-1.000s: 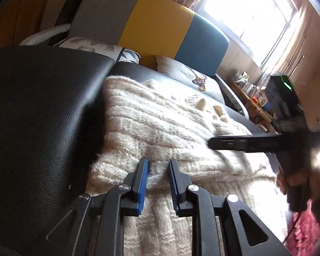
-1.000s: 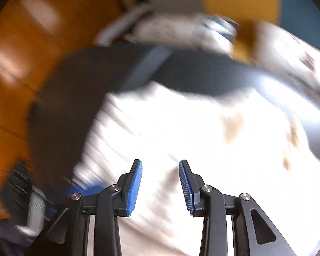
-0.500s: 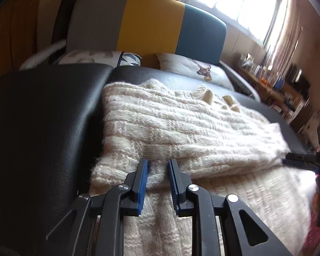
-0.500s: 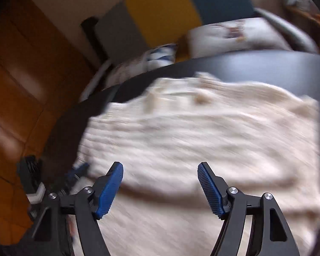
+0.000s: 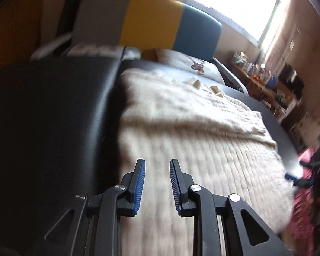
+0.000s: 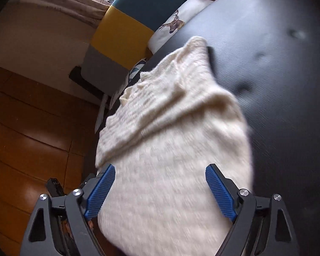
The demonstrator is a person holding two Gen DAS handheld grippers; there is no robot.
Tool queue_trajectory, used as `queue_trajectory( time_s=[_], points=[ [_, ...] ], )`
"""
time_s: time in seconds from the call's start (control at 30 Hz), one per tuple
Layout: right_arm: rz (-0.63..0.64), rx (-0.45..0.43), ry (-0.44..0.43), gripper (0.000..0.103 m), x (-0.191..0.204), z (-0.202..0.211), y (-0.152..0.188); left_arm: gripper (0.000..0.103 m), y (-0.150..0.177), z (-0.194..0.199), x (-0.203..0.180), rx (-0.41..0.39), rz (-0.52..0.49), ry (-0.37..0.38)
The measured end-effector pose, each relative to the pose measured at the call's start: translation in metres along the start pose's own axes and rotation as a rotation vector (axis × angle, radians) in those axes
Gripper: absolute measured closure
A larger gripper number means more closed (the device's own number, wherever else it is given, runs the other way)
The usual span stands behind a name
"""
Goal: Fold clothes
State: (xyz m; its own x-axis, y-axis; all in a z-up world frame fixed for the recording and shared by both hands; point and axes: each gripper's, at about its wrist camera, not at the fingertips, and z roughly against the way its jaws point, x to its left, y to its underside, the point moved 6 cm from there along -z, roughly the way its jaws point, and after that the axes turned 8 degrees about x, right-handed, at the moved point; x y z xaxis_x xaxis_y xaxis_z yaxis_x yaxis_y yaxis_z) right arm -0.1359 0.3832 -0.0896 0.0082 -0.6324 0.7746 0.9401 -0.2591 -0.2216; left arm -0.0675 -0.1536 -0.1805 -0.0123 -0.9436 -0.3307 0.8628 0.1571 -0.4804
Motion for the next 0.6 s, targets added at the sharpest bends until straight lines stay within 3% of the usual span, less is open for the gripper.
queue_trajectory(
  time_s=[0.27,0.37,0.53,0.6],
  points=[
    [-0.051,0.080,-0.102,0.014,-0.026,0.021,0.058,0.077,0.060,0.024,0.033,0.076,0.127,0.143],
    [-0.070,0.109,-0.141,0.013,-0.036,0.030,0.080,0.076,0.074,0.023,0.030,0.117,0.102,0.164],
    [-0.037,0.122,-0.187,0.011,-0.024,0.010,0.081,0.073,0.090,0.026,0.028,0.140,0.099,0.196],
    [0.003,0.122,-0.176,0.002,-0.016,0.004,0.081,0.071,0.094,0.028,0.028,0.144,0.105,0.214]
  ],
)
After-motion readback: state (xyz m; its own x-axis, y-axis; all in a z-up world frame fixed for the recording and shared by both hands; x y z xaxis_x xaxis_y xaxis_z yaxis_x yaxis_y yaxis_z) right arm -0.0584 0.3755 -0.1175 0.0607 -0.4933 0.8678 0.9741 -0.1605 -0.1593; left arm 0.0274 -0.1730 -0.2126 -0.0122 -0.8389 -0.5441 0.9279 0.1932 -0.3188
